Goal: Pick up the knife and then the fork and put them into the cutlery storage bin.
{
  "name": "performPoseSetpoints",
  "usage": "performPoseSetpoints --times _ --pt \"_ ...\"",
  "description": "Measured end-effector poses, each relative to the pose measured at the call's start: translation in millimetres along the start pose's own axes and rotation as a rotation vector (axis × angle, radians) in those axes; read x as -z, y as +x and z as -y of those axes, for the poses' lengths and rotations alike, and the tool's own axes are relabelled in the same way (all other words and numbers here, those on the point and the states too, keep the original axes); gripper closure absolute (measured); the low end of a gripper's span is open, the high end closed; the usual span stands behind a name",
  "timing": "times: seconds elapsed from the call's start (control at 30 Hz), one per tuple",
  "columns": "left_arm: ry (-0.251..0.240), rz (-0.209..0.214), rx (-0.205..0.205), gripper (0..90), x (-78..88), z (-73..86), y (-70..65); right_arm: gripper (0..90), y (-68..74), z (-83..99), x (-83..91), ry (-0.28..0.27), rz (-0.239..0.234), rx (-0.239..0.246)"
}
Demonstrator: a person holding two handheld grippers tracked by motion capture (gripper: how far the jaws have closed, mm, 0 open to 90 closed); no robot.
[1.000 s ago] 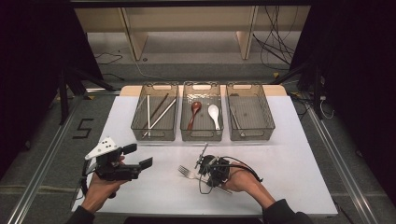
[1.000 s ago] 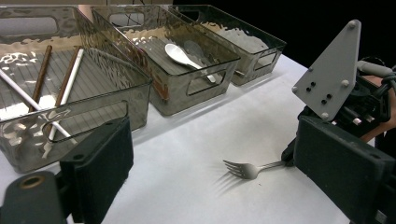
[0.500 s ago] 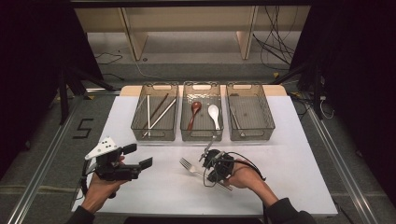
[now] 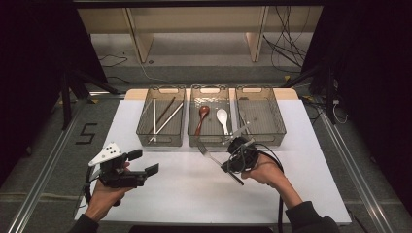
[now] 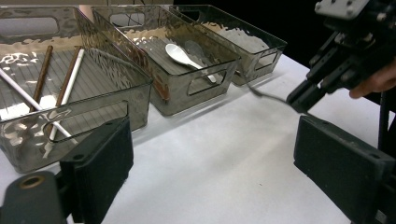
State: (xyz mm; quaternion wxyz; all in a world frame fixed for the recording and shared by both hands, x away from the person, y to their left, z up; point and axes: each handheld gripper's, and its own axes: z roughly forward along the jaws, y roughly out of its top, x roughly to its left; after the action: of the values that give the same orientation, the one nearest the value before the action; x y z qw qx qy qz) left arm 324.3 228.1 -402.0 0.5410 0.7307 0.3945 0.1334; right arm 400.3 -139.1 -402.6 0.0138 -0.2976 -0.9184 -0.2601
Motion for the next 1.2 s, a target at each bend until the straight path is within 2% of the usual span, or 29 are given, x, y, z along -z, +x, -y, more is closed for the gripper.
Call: performPoseSetpoints --times 0.23,0.4,0.7,1.03,1.2 --pt "0.003 -0.003 0.001 11.2 -0.1 0.0 1.2 83.8 -21.4 2.1 20.8 -0.108 -0.018 -0.081" --pt "0.001 -0.005 0.006 11.2 -0.5 0.2 1.7 83.8 -35.8 0.3 37.8 -0.176 0.005 -0.118" --pt "-0.001 -0.009 0.006 11.2 -0.2 0.1 2.5 83.8 -70.3 -2.4 64.1 -0.301 0.053 -0.228" --pt "-0.007 -0.009 0.003 11.2 1.0 -0.2 2.3 83.7 -94.2 -14.8 75.8 -0.33 0.116 -0.301" --pt "-0.009 -0.009 0.003 11.2 1.1 -0.2 2.1 83.8 -106.1 -19.4 78.5 -0.339 0.132 -0.336"
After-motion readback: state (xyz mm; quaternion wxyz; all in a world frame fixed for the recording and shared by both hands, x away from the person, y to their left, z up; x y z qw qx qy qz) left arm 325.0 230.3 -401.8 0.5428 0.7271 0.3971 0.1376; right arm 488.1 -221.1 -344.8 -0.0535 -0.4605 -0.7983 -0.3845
